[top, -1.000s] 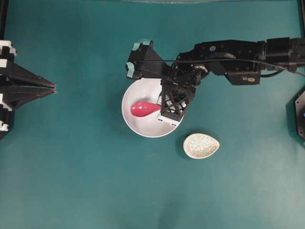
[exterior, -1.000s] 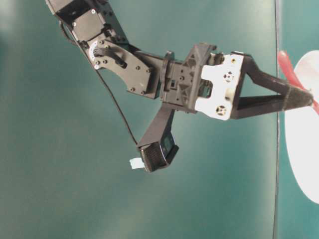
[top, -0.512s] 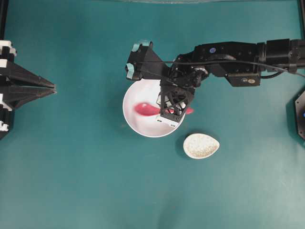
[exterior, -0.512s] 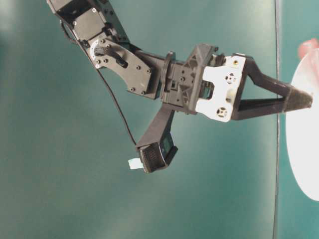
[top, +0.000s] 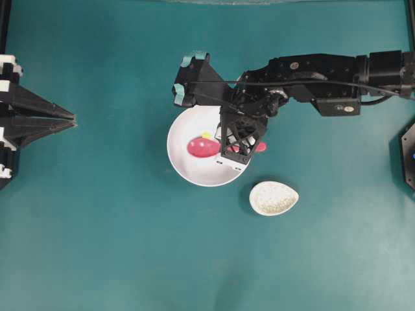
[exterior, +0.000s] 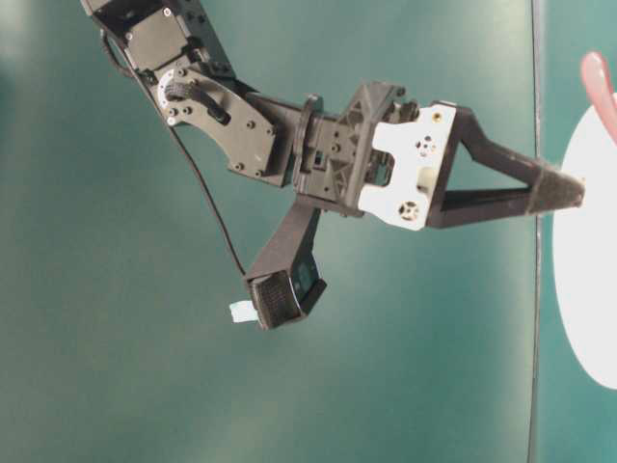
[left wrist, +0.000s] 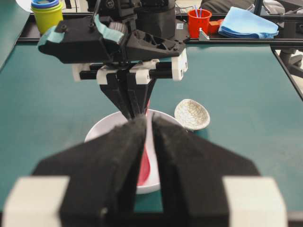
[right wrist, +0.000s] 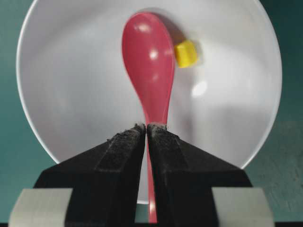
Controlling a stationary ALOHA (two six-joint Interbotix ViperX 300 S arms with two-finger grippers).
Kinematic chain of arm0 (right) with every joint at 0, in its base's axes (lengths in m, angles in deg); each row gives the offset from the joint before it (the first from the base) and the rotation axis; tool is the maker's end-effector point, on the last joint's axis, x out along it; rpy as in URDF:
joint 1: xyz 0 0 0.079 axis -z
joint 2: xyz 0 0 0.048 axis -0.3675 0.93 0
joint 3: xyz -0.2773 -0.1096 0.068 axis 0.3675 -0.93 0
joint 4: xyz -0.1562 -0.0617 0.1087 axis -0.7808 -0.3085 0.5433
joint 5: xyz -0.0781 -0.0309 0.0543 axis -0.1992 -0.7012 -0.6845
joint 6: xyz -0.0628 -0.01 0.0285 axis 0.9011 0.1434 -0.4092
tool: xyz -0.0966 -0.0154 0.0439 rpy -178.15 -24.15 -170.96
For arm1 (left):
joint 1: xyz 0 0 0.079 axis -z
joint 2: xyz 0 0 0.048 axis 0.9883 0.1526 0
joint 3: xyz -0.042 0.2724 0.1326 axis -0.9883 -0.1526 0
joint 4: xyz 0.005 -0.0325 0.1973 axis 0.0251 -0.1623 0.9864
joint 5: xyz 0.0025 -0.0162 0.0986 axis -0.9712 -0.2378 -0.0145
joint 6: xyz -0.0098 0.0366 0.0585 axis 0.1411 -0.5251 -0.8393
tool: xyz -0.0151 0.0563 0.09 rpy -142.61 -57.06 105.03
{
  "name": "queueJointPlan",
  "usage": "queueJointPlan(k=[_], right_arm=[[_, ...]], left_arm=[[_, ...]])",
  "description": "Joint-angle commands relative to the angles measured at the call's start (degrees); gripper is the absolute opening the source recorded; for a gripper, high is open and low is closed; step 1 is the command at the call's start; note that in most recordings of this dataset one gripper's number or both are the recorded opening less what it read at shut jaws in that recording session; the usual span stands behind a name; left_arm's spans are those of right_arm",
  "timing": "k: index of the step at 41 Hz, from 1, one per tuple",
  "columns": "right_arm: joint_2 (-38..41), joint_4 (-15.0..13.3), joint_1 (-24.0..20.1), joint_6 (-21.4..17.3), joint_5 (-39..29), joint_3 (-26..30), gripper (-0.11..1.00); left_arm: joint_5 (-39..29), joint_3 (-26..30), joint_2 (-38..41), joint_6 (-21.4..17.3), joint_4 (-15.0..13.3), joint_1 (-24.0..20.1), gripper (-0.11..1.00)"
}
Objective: Scoop the yellow hexagonal prism block from the bowl with a spoon using the right arm.
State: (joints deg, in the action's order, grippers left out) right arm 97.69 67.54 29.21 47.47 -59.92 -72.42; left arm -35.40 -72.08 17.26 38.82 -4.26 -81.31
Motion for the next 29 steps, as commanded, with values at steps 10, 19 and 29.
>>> queueJointPlan(k=[10, 19, 29], right_arm=[[-4.57, -2.11, -0.18, 0.00, -0.09, -0.35, 0.17], [-5.45, -2.37, -0.18, 0.00, 0.18, -1.32, 0.17], [-5.54, -2.37, -0.79, 0.44, 0.26, -1.32, 0.18]], left_arm=[[0.62, 1.67, 0.26, 0.09, 0.18, -0.09, 0.14], [0.62, 1.67, 0.35, 0.18, 0.18, -0.09, 0.14], [0.62, 1.67, 0.26, 0.18, 0.18, -0.09, 0.14]])
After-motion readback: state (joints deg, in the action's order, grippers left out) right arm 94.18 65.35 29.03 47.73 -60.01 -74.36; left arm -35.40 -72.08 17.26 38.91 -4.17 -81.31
